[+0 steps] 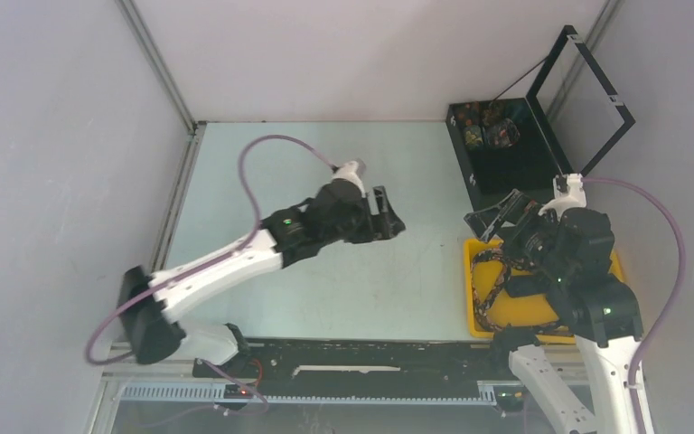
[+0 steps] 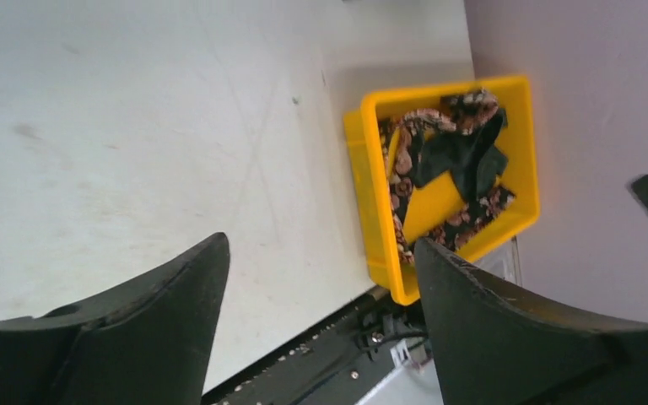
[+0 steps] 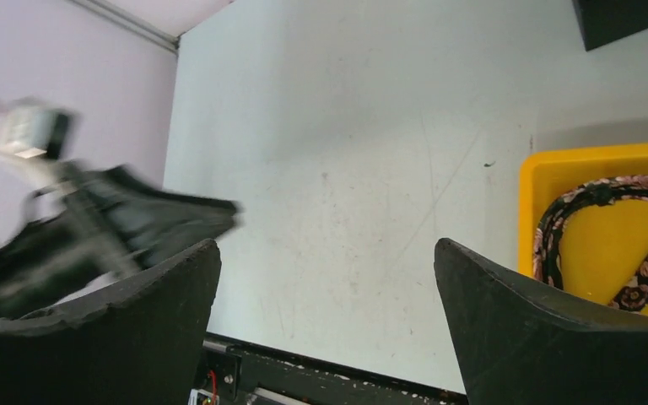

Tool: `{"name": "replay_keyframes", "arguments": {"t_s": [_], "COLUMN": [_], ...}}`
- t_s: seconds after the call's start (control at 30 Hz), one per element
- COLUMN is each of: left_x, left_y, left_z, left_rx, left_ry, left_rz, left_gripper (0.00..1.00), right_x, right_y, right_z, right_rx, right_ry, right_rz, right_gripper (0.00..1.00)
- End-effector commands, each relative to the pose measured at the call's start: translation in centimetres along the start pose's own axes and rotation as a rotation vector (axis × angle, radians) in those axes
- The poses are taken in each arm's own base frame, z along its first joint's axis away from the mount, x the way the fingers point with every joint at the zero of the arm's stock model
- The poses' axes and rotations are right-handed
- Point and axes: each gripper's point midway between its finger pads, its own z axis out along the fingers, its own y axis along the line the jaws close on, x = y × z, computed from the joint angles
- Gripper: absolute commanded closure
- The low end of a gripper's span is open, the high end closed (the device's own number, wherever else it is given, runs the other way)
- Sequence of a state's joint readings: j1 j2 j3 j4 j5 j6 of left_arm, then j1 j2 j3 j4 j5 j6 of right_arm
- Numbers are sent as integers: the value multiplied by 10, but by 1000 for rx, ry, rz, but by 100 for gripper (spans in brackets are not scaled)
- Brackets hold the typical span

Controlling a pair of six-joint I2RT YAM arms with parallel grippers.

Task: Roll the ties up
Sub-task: Pick up the tie from the bin.

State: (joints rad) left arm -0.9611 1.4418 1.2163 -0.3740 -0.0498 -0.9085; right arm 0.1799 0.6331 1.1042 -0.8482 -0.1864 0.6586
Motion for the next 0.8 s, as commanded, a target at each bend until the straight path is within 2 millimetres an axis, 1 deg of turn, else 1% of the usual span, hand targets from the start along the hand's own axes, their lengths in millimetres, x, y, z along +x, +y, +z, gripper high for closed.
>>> {"name": "replay_keyframes", "arguments": {"t_s": [0.0,0.1,0.17,0.23,0.27,0.37,0.47,0.53,0.67,0.77], "left_x": [-43,-66,-76,-80,-78,-72,-61,-55,-42,-33], "left_y": [60,83,94,111,121,138,152,158,169,175], "left_z": [-66,-110,-136,-160,-170,-201,-221,-229,-235,-238], "left_rx": [-252,-344,-383,-431,-450,-463,-473,-465,-451,-445], "left_ry": [-228,-342,-411,-471,-485,-518,-517,-518,-503,-484], "left_rz": [165,211,251,265,270,266,260,247,228,215], "left_gripper": [14,11,9,4,1,0,0,0,0,1], "right_x": [5,17,23,30,33,45,57,60,57,65], "right_y": [-27,-49,-64,-80,-87,-112,-132,-142,-158,-172], "right_z": [13,22,26,32,36,47,64,72,81,88], "right_rx": [136,233,301,367,395,510,586,612,628,652], "right_ry": [12,35,37,35,37,58,111,127,115,125], "right_rz": [56,104,134,158,166,203,212,213,242,277], "right_gripper": [0,0,0,0,0,1,4,4,9,11]}}
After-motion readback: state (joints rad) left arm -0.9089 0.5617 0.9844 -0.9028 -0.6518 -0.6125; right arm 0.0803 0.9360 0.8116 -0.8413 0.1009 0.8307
